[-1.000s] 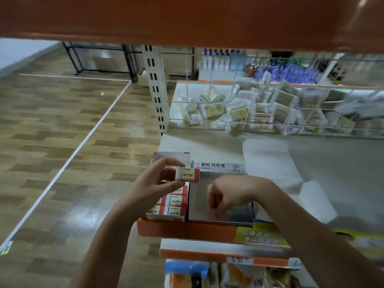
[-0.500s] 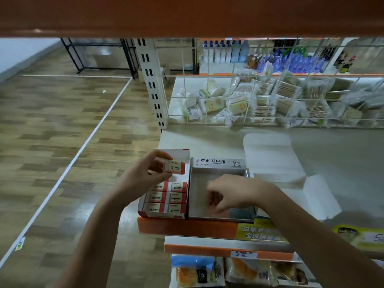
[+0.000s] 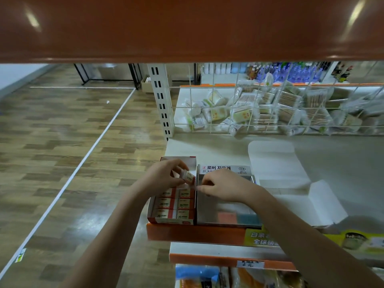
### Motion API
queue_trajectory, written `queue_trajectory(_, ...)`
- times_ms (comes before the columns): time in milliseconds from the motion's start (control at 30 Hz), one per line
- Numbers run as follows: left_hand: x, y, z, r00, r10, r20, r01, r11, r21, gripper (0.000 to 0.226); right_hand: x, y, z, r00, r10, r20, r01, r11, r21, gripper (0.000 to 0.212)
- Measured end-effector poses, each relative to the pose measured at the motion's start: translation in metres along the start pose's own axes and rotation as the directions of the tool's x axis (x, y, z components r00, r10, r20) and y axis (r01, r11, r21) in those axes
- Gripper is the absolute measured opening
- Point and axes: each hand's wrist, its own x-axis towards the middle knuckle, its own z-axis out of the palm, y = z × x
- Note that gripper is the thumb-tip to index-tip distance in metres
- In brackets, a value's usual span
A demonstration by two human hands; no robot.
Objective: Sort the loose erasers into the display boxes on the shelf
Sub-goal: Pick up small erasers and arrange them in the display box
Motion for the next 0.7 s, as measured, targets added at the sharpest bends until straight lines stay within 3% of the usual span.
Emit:
queue_trajectory(167,0.003,0.003,-0.002,0.999,0.028,-0.032,-0.016,0.945,0.325,0.035,0.003,-0.005,0.003,1.0,0.018,-0.003,-0.018,1.0,-0.004,0.051)
queue_trajectory(400,0.016,0.011,0.004,0.998,0.046,0.044,-0.061,0.882,0.468,0.033,0.004,-0.007,0.0,0.998,0.064,0.02,-0.065,0.997,0.039,0.049)
queue_trajectory(467,0.018,0.012,0.003,0.997,0.057,0.045,-0.071,0.88,0.47,0.03,0.005,-0.007,-0.001,0.997,0.076,0.02,-0.077,0.995,0.065,0.046)
queue_trajectory(700,0.012,0.007,-0.005,0.994,0.095,0.05,-0.104,0.971,0.217,0.029,0.006,-0.008,-0.002,0.993,0.118,0.024,-0.12,0.986,0.117,0.036)
